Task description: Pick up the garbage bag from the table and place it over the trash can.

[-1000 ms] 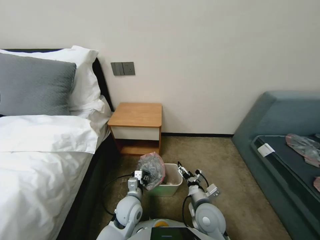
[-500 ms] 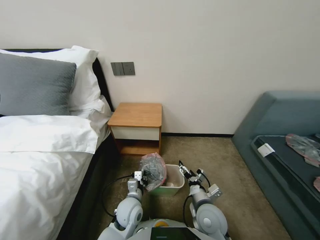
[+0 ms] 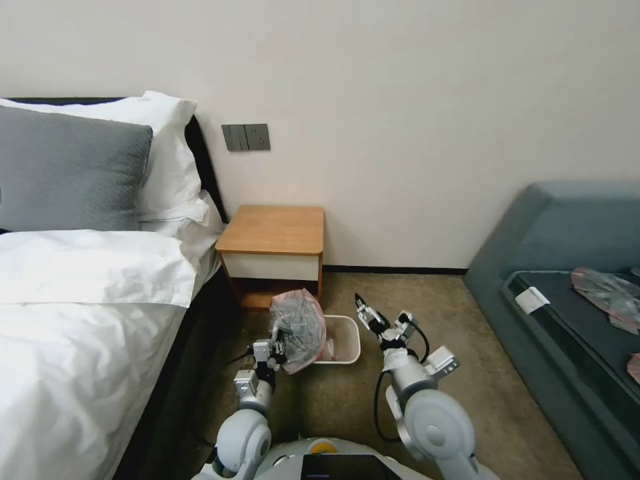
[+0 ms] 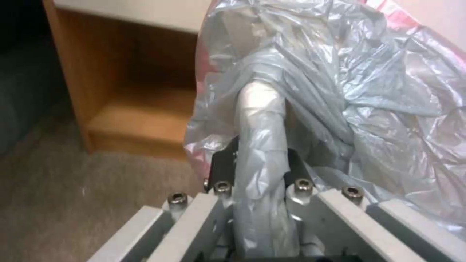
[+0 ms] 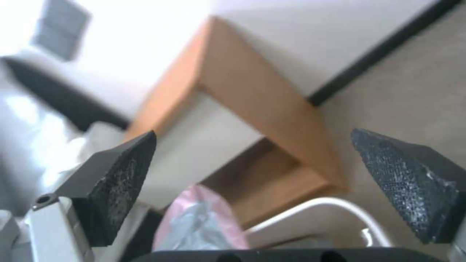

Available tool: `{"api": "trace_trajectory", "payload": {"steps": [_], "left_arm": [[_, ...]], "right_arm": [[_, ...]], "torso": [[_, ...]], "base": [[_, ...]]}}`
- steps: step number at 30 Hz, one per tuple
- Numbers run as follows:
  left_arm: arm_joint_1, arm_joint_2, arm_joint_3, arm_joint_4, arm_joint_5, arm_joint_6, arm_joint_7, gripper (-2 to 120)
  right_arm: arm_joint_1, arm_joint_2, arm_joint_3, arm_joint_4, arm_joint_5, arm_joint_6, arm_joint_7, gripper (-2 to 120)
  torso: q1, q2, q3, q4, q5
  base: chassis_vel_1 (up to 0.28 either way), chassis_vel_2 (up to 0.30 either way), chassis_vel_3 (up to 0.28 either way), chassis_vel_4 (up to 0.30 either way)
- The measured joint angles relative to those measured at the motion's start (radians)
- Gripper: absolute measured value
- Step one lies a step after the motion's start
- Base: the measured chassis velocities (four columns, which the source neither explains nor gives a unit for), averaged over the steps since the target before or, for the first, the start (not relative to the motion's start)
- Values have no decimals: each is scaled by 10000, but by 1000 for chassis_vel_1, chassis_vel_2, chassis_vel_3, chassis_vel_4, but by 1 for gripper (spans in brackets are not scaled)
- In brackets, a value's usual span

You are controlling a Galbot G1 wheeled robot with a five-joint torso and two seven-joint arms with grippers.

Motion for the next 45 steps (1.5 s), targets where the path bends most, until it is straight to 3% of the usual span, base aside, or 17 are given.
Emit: {"api": "trace_trajectory", "payload": {"steps": [3,6,11,18,30,45], "left_arm": [[85,-10,-111,0,112,-310,224,5],[227,-10,-333,43,464,-1067,842,5],[359,27,-598,63,627,-1876,1661,5],[417,58,-786,47,658,-2305,2100,5],[550,46,-962,55,754,-2991,2631,5],[691,70,-1112,-19,841,-3324,3021,5]], "right_arm": [[57,-199,12,221,177,-271,-384,100],[126,-654,165,359,413,-905,-1981,100],[553,-1225,62,-10,330,-1372,-3035,100],[812,-1583,-50,-500,-59,-1800,-4159,100],[1398,-1695,-413,-1370,-1147,-1663,-4448,100],[2309,-1891,-816,-2009,-1062,-1630,-4313,100]], "torso": [[0,0,0,0,0],[0,0,0,-1,0],[0,1,0,0,0],[0,0,0,-1,0],[0,1,0,0,0],[0,1,-1,0,0]], "base": [[0,0,0,0],[0,0,0,0],[0,0,0,0],[0,0,0,0],[0,0,0,0],[0,0,0,0]]}}
